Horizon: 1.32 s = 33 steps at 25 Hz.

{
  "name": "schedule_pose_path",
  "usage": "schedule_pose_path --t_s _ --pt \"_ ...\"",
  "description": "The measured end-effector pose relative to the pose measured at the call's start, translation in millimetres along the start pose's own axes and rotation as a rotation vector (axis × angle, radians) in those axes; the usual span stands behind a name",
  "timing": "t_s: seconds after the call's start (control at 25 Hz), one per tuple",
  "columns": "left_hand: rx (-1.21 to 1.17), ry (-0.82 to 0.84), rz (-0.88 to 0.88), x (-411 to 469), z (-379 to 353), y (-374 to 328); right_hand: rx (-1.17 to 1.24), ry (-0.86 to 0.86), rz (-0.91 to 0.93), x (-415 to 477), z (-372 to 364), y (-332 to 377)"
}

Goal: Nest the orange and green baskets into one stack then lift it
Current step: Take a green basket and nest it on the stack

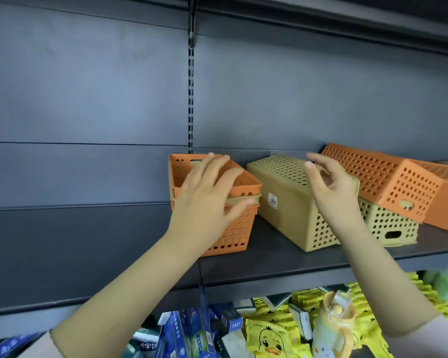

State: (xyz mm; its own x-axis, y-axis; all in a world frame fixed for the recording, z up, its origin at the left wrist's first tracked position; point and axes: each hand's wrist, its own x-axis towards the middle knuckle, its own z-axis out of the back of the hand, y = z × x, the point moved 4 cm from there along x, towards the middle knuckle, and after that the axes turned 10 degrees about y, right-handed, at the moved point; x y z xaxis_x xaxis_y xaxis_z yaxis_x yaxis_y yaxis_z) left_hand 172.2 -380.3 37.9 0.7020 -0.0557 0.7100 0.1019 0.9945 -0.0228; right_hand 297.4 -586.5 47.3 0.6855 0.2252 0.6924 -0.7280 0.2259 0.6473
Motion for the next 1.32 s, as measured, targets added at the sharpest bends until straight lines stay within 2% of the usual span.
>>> schedule_pose_path --t_s 0.08,0.2,0.4,0.52,0.6,0.68,0.72,0.8,0.92,1.04,1.16,1.32 --pt "0.004 0.031 -0.021 11 -5 -20 -0.158 -0.074 -0.051 5 26 -27" --pt "-0.025 0.105 -0.033 32 -18 -45 -0.230 0.018 -0.255 11 53 -72" --pt "-0.100 0.161 -0.103 69 -49 -107 0.092 0.254 -0.407 11 78 -112" --pt "-0.084 0.383 -0.017 87 -87 -127 0.317 0.408 -0.437 8 83 -128" --pt "-0.087 0.500 0.088 93 -109 -126 0.566 0.417 -0.426 7 80 -132" --pt "-0.115 0.498 0.152 95 -123 -126 0.756 0.373 -0.362 10 76 -129" --pt "-0.147 0.473 0.169 95 -125 -128 0.777 0.346 -0.320 14 73 -127" --pt "-0.211 0.405 0.187 95 -124 -134 0.736 0.295 -0.237 21 73 -118" --pt "-0.267 0.215 0.158 104 -97 -136 0.689 0.260 -0.084 39 84 -89" --pt "-0.292 0.094 0.090 117 -51 -120 0.507 0.313 0.184 62 93 -35" --pt "-0.310 0.081 0.107 117 -5 -94 0.286 0.371 0.440 77 78 27" --pt "-0.342 0.107 0.142 93 39 -41 0.297 0.496 0.511 74 34 89"
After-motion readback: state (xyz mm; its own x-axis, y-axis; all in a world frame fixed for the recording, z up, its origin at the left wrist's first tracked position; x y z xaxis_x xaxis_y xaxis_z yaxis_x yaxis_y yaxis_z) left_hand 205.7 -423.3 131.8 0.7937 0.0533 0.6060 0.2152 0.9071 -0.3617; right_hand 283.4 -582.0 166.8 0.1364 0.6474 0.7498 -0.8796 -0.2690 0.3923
